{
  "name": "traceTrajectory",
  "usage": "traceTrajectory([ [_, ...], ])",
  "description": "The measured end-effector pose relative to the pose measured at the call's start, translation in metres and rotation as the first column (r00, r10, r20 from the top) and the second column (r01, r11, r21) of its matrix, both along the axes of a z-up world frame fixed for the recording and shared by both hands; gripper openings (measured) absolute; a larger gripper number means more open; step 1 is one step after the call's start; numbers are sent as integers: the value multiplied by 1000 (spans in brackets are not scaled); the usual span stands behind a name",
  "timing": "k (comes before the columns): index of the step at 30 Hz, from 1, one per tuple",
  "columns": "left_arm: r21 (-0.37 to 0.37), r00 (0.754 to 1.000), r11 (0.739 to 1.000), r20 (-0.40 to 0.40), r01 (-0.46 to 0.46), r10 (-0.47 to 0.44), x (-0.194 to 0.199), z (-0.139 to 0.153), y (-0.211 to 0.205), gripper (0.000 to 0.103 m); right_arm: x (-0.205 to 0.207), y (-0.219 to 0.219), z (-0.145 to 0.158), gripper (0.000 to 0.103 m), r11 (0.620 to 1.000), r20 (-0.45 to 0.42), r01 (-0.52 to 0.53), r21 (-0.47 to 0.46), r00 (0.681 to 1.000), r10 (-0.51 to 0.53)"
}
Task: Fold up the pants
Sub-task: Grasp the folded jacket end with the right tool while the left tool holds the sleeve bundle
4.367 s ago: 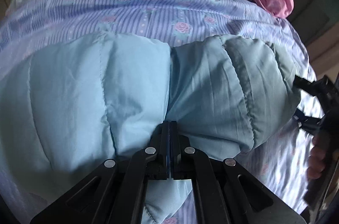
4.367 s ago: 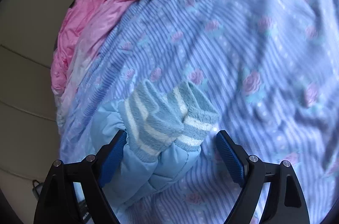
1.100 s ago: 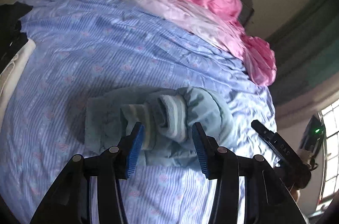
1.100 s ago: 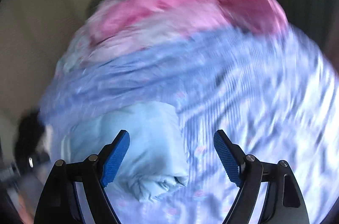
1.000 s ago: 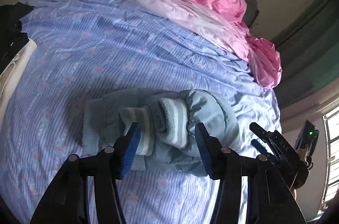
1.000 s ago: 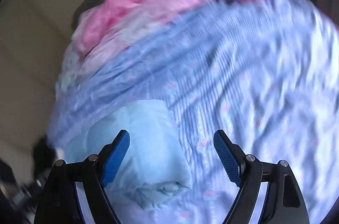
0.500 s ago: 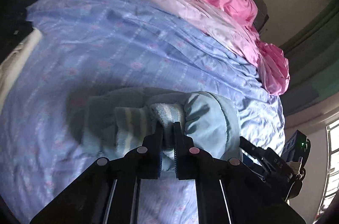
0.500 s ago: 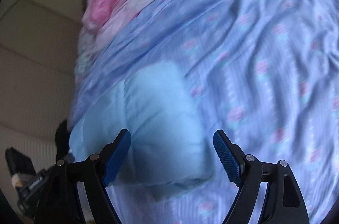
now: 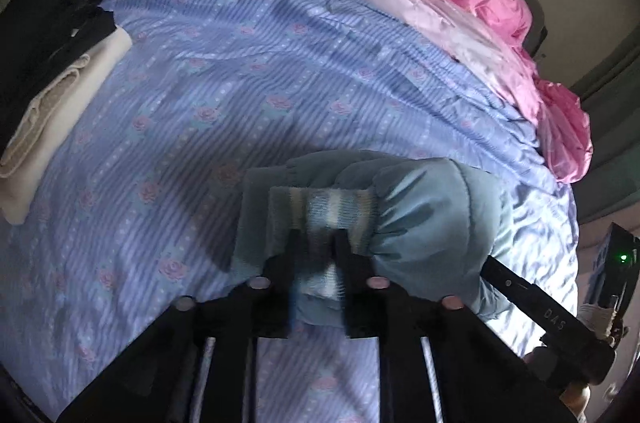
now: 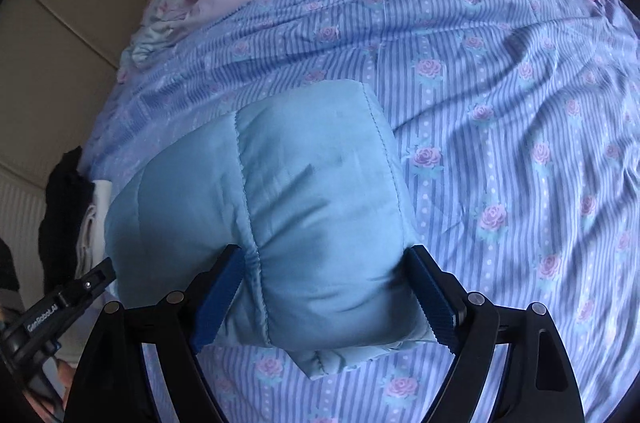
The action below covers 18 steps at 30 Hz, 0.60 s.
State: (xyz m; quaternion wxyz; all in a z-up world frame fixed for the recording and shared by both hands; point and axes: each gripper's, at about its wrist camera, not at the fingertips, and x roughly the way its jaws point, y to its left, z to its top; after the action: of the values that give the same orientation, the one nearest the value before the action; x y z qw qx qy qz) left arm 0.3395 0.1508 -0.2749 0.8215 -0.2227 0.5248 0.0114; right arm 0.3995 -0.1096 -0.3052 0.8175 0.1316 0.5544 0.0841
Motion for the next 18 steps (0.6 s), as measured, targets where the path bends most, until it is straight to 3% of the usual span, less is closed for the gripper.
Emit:
traceTrajectory([
  [1, -2, 1000, 1000, -8, -10, 10, -1, 1, 3, 31, 1, 4, 0, 85, 1000, 1, -4, -23, 1000, 4],
  [3, 1, 999, 999, -19, -48, 48, -8, 5, 11, 50, -1, 7, 0, 85, 999, 2, -4, -45, 1000, 5],
  [6, -6, 991, 991, -22, -132, 132, -28, 14, 24, 59, -7, 11, 1, 85, 998, 3, 1, -70, 1000, 0],
  [9, -120, 979, 972, -62, -201, 195, -45, 4, 31, 70, -7, 19, 1, 85, 995, 6, 1, -98, 1000, 0],
  [12, -288, 957, 915, -150, -282, 248, -52, -21, 34, 70, -9, 23, 2, 85, 993, 6, 1, -118, 1000, 0],
  [14, -375, 940, 863, -183, -339, 289, -56, -33, 35, 70, -9, 24, 3, 85, 991, 7, 1, -130, 1000, 0],
  [16, -440, 931, 820, -181, -366, 318, -59, -39, 34, 74, -11, 25, 3, 85, 991, 9, 0, -136, 1000, 1],
  [18, -480, 931, 798, -179, -365, 318, -56, -42, 30, 76, -10, 25, 2, 85, 990, 7, 0, -138, 1000, 1],
])
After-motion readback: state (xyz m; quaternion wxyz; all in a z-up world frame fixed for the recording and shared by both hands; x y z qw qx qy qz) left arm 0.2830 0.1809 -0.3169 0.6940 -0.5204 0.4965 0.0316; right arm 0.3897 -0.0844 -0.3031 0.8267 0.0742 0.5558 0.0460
